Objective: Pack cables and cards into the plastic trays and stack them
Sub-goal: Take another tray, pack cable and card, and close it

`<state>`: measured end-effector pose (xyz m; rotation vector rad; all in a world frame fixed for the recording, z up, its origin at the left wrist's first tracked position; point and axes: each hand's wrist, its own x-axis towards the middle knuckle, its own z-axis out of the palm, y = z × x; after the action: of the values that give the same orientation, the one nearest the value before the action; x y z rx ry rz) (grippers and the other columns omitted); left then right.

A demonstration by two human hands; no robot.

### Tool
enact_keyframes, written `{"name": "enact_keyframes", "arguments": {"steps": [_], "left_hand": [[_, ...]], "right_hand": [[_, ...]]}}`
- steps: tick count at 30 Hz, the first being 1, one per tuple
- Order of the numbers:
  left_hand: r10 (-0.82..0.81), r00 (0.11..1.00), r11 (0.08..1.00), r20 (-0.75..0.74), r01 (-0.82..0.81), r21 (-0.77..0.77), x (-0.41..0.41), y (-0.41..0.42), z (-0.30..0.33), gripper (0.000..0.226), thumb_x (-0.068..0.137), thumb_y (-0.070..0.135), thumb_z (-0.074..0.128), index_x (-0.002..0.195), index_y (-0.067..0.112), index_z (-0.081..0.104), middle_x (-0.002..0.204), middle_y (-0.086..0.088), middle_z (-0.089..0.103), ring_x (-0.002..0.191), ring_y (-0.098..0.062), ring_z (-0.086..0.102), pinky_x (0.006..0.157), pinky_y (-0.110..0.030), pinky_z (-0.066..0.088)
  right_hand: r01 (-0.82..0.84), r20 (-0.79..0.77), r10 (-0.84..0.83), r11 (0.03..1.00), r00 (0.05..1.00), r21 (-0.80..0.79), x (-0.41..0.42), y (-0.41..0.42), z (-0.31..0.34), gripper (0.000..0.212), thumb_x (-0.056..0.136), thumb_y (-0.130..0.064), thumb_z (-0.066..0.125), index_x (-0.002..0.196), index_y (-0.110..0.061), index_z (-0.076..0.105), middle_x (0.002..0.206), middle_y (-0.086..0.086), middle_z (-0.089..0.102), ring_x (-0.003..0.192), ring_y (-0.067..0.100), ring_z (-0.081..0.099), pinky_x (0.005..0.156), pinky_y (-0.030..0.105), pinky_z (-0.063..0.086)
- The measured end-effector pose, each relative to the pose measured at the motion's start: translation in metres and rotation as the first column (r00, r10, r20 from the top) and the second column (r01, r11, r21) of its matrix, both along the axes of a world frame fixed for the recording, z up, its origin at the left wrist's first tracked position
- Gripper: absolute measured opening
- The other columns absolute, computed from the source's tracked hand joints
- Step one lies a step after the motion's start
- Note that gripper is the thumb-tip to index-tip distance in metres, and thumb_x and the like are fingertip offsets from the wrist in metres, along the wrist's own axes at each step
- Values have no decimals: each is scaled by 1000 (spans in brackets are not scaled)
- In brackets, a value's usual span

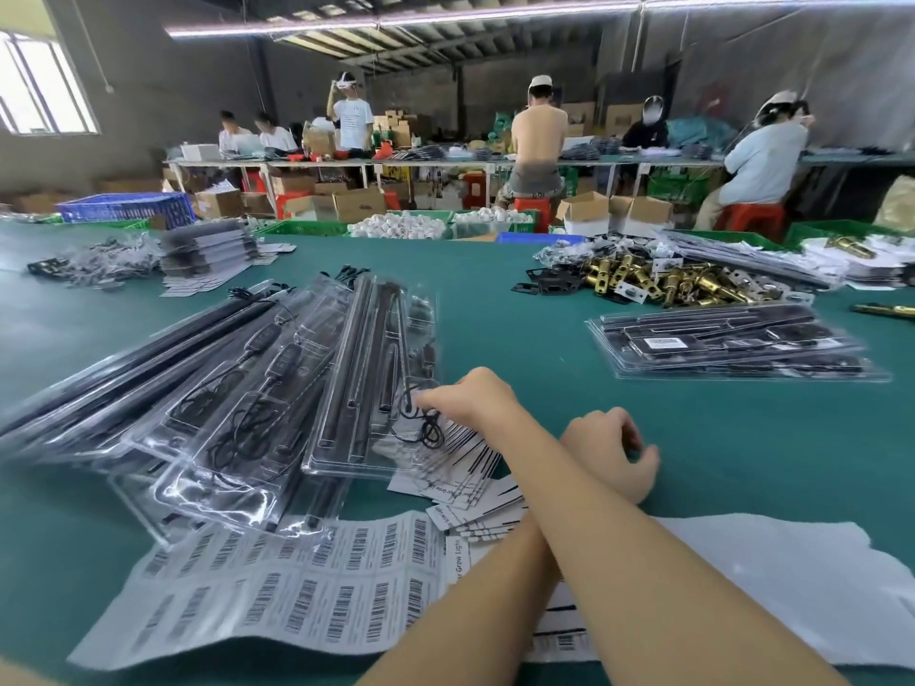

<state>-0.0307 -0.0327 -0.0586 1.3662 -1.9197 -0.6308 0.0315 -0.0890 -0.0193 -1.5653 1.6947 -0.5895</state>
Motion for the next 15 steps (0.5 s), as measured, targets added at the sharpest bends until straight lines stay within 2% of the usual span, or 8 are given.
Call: {"name": "enact_keyframes", "arguments": {"steps": [3, 5, 8, 12, 15], "left_hand": [[2, 1000, 1000, 12, -2, -5, -1, 0, -1, 19, 94, 26, 66, 104, 11, 67, 105, -8, 69, 99, -25, 63, 82, -29, 46], [2, 1000, 1000, 12, -2, 0, -1, 0, 0, 19, 94, 27, 66, 105, 11, 68, 106, -7, 69, 100, -25, 63, 82, -29, 46], [-28, 1000, 999, 11, 27, 32, 0, 0, 3, 20, 95, 26, 65, 106, 10, 68, 107, -7, 69, 101, -25, 64, 83, -29, 46], [-25, 1000, 999, 12, 25, 37, -1, 2, 5, 20, 94, 25, 65, 106, 9, 67, 105, -9, 69, 101, -27, 64, 83, -29, 46], [-21, 1000, 1000, 19, 20, 23, 0, 1, 3, 21, 94, 26, 66, 107, 10, 67, 105, -7, 69, 100, -25, 64, 84, -30, 46]], "right_hand": [[46, 150, -48, 999, 987, 22, -1, -1, 2, 43, 78, -38, 75, 98, -10, 50, 88, -1, 50, 91, 23, 54, 81, 35, 51], [78, 246, -81, 997, 966, 20, -1, -2, 3, 37, 75, -33, 73, 95, -8, 54, 83, -1, 49, 77, 19, 51, 69, 32, 47], [119, 341, -118, 993, 933, 20, -2, -2, 2, 24, 73, -30, 71, 81, -12, 57, 71, -3, 43, 56, 14, 37, 54, 27, 36], [106, 364, -107, 994, 925, 21, -2, -2, 5, 20, 74, -29, 70, 82, -12, 64, 77, -2, 51, 60, 13, 39, 58, 28, 38], [123, 422, -123, 992, 898, 26, 0, 0, 6, 21, 74, -27, 69, 70, -15, 53, 71, -3, 46, 59, 14, 40, 55, 28, 36]]}}
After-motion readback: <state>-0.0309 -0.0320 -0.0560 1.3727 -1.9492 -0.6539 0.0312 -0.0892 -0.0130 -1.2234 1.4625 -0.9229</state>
